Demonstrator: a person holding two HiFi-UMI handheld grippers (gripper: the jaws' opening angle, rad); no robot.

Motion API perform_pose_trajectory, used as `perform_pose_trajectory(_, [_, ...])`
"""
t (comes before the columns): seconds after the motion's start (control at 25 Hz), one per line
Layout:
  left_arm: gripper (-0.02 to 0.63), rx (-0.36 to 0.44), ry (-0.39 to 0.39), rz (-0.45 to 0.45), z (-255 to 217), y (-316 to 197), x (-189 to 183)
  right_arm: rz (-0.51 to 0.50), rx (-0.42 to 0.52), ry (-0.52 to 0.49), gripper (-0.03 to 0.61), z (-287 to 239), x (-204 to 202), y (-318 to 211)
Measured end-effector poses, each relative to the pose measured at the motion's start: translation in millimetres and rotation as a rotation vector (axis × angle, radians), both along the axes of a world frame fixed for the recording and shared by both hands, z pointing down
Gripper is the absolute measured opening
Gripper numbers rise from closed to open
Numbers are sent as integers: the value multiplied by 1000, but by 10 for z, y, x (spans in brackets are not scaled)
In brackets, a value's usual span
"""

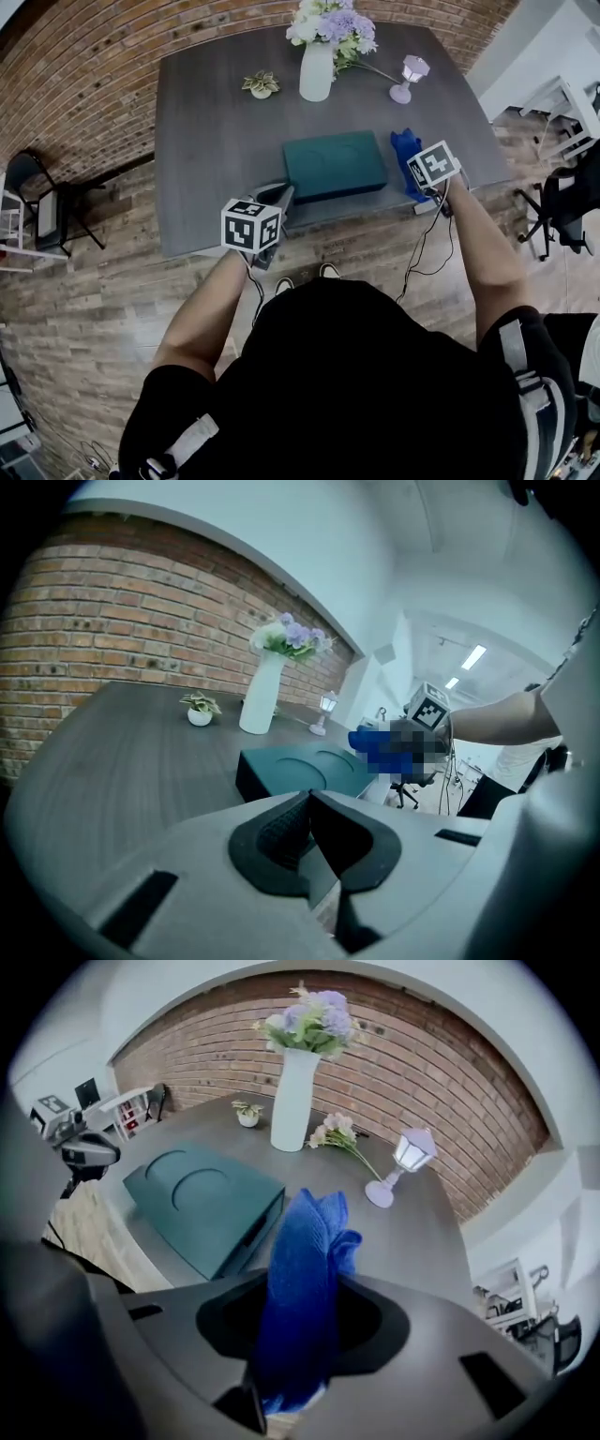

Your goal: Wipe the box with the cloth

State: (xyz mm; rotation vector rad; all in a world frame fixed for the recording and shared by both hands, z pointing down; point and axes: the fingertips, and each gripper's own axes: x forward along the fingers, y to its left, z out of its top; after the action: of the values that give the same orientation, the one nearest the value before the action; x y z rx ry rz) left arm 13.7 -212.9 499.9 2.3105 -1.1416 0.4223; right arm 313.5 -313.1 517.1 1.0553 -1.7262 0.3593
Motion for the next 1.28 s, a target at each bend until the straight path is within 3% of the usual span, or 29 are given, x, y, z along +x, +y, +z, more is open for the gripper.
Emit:
perform_pose_trajectory(0.16, [9,0,7,-25,-8,61,-192,-147,-44,-3,147,81,-708,246])
perform_pose_trajectory(0.28, [9,-13,19,-62,30,173,-431,-293,-33,146,147,108,-1163,443])
perform_pose_trajectory(0.32, [9,-19,25,-78,48,220,-530,-369,-8,140,147,89,-1433,483])
perform_pose_trajectory(0.4, [9,-32,32,-115,90,318,-752,-474,8,88,147,65,-1959,608])
perform_pose_trajectory(0.6, [9,-66,29,-190,199,581,-1256,-628,-24,-9,147,76,-2980,1065])
perform_pose_trajectory(0.8, [9,-65,6,-212,182,740,-1567,-741,-153,-201,147,76,-3726,1640])
perform_pose_trajectory(0.92, [9,-56,4,-199,143,727,-1610,-702,-113,-242,147,8,-3758,1561])
perform_pose_trajectory(1.04, [9,-65,13,-176,173,682,-1532,-594,-76,-241,147,4,-3421,1282])
perform_pose_trajectory(1.16, [9,-75,26,-135,222,616,-1330,-435,-81,-296,149,3,-2820,1046])
perform_pose_trajectory(1.28, [9,-68,27,-86,201,456,-1073,-242,-69,-261,147,25,-1930,797])
